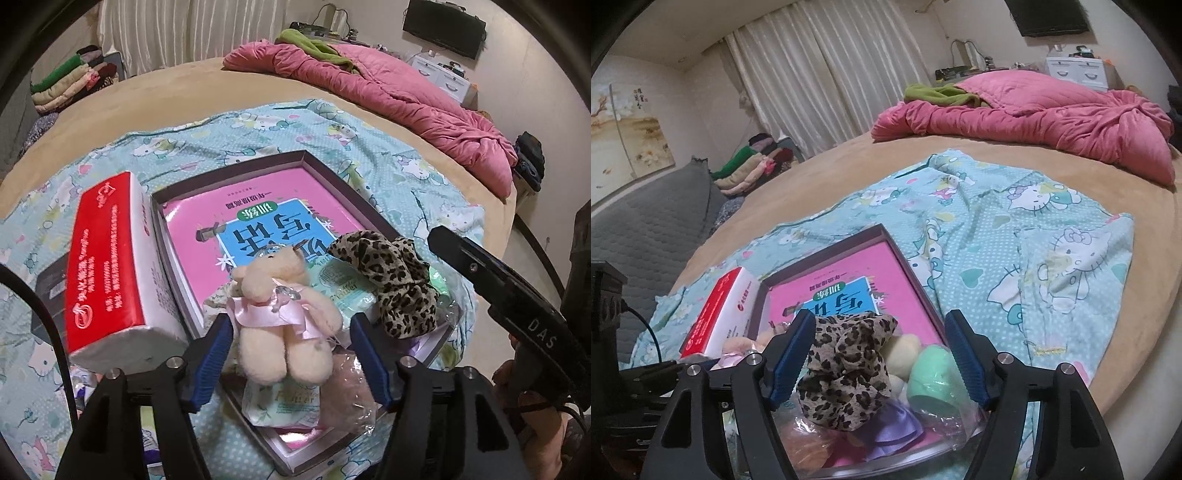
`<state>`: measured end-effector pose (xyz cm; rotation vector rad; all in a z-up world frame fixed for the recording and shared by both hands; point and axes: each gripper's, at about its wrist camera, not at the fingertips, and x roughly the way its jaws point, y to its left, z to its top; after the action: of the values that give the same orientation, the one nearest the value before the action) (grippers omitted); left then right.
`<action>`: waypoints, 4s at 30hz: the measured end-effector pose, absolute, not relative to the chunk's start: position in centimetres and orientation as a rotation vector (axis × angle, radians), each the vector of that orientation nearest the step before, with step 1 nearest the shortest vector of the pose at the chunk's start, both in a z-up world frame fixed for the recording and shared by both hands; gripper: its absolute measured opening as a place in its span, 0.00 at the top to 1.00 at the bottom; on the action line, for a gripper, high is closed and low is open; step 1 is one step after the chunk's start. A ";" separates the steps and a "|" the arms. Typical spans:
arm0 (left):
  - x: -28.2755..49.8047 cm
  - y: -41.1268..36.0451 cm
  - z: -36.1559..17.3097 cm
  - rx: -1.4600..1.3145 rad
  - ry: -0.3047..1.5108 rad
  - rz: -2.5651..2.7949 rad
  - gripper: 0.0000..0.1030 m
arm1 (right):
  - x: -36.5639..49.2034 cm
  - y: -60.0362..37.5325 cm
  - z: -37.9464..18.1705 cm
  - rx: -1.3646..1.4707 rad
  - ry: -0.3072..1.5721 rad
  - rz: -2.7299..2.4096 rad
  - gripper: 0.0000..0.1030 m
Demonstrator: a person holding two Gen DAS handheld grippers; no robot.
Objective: Organize soft objects
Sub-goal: 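Open the right tool to release the scrunchie while the left tool releases the teddy bear, then move both tools back toward the pink towel pack and snack bag, then close the right tool on the white-blue snack bag while the left tool grasps the pink towel pack, then carry the snack bag with the right tool while the left tool carries the towel pack over the tray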
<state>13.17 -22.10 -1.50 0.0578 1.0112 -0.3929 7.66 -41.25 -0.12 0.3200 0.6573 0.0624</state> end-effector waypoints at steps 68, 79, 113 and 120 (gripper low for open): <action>9.1 4.7 -5.6 -0.187 1.090 -0.042 0.18 | 8.3 -12.6 -7.3 -0.080 1.012 0.550 0.27; 10.3 3.1 -6.8 -0.198 1.119 -0.140 0.18 | 8.4 -12.3 -8.1 -0.145 1.026 0.598 0.64; 9.8 -4.7 -2.2 -0.025 1.050 -0.193 0.61 | 5.6 -25.7 3.5 0.201 0.779 0.497 0.64; 9.3 -7.4 2.0 0.003 0.985 -0.232 0.61 | 5.4 -28.5 5.3 0.235 0.718 0.464 0.64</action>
<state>9.27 -7.40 2.05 0.0033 0.9852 -0.2324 5.37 -28.50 5.31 0.2348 0.7181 0.4642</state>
